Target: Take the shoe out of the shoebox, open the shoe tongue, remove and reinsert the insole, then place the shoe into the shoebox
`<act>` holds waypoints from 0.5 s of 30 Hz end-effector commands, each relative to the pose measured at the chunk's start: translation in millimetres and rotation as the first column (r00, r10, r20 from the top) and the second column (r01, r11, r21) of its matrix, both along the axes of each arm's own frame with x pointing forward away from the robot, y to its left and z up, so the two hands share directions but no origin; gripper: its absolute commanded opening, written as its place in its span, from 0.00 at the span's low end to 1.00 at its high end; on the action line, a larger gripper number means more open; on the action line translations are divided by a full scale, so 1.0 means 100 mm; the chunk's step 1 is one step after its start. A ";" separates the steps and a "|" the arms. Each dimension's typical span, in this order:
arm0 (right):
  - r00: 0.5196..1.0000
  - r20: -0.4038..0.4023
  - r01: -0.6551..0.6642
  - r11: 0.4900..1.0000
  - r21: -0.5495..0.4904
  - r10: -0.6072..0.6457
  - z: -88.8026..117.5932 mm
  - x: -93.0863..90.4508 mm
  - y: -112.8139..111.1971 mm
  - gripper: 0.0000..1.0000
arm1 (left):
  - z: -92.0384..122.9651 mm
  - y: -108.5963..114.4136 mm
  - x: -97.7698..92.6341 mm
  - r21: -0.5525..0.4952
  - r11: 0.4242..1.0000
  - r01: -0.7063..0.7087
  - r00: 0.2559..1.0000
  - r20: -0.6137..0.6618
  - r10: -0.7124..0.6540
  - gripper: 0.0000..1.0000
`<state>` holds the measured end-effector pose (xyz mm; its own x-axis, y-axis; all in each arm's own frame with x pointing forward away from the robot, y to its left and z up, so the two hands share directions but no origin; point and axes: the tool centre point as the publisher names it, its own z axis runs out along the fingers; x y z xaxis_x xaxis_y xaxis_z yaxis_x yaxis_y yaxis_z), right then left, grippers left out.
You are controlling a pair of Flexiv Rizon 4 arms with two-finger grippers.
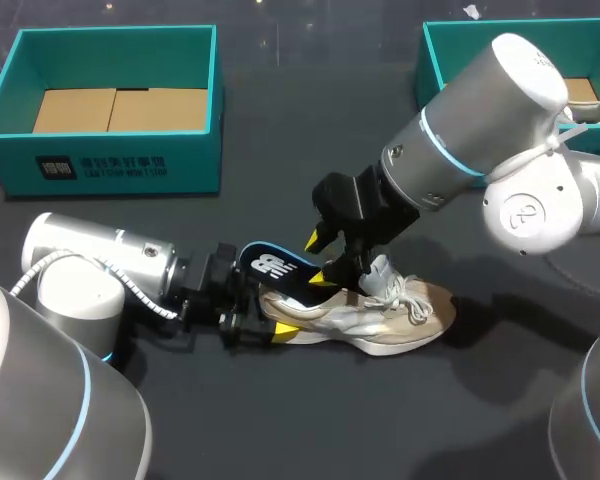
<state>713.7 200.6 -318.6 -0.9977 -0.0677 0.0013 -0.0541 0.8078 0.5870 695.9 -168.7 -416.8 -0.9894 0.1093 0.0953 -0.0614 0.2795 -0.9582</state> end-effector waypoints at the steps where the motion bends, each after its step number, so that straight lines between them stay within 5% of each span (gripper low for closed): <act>1: 0.999 -0.046 -0.001 0.998 0.056 0.003 -0.02 0.05 -0.06 0.56 | -0.04 0.03 0.00 0.001 1.000 0.000 1.000 0.001 0.000 0.00; 15: 0.984 -0.168 -0.039 0.992 0.117 0.059 -0.05 0.06 0.12 0.53 | -0.04 0.03 0.00 0.001 1.000 0.000 1.000 0.001 0.000 0.00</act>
